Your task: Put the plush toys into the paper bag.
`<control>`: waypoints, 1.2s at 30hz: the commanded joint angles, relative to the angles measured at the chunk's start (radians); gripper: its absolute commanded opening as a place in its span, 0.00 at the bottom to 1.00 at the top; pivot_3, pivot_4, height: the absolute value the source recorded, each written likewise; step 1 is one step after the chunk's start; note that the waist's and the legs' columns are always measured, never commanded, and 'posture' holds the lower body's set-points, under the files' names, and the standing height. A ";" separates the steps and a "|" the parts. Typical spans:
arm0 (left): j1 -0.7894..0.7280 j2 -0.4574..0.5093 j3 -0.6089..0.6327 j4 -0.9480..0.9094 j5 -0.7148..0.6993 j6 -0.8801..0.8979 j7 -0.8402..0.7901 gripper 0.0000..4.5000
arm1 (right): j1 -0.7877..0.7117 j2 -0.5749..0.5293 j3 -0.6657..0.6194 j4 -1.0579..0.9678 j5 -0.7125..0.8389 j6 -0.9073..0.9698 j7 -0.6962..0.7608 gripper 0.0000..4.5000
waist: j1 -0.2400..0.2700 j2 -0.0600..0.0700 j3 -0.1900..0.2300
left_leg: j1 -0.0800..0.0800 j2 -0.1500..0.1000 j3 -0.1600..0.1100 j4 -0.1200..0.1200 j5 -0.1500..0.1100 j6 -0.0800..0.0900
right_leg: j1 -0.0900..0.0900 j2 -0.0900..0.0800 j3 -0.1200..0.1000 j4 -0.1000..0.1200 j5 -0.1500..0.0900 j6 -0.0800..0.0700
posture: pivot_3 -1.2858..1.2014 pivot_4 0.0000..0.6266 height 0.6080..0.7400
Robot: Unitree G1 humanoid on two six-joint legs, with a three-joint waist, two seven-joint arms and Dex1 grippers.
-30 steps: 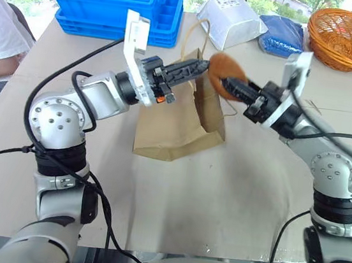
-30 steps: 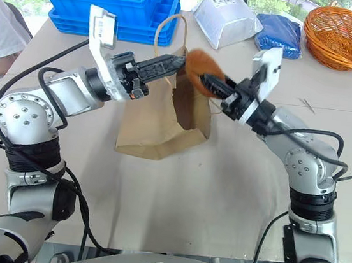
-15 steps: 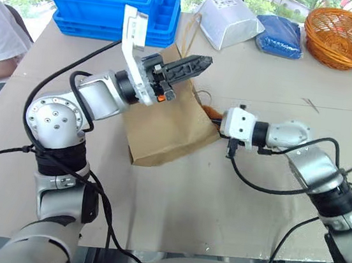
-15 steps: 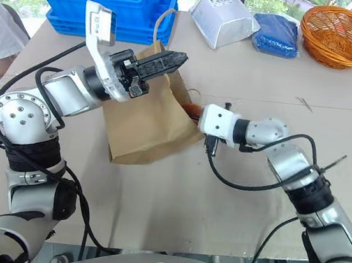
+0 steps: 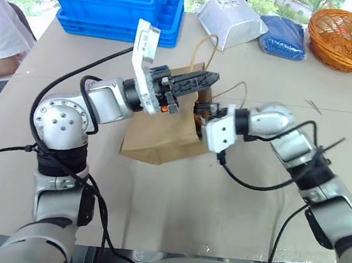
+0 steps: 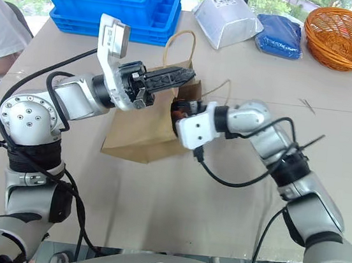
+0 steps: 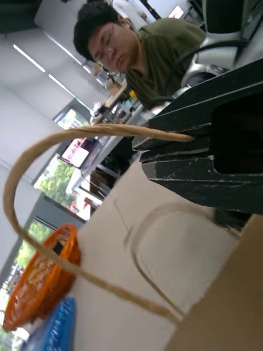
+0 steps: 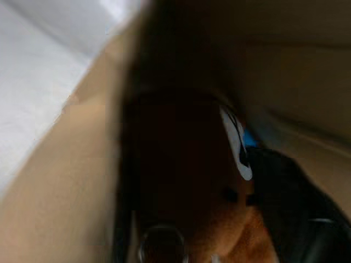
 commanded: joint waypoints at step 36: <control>-0.031 0.090 -0.049 -0.032 0.287 -0.167 -0.340 0.00 | -0.035 0.252 -0.921 -0.516 1.210 1.765 -0.713 0.02 | -0.002 0.001 0.000 | -0.001 -0.001 0.000 0.000 0.000 0.001 | 0.000 0.005 -0.004 0.001 0.000 0.000 | 0.52 0.24 1.00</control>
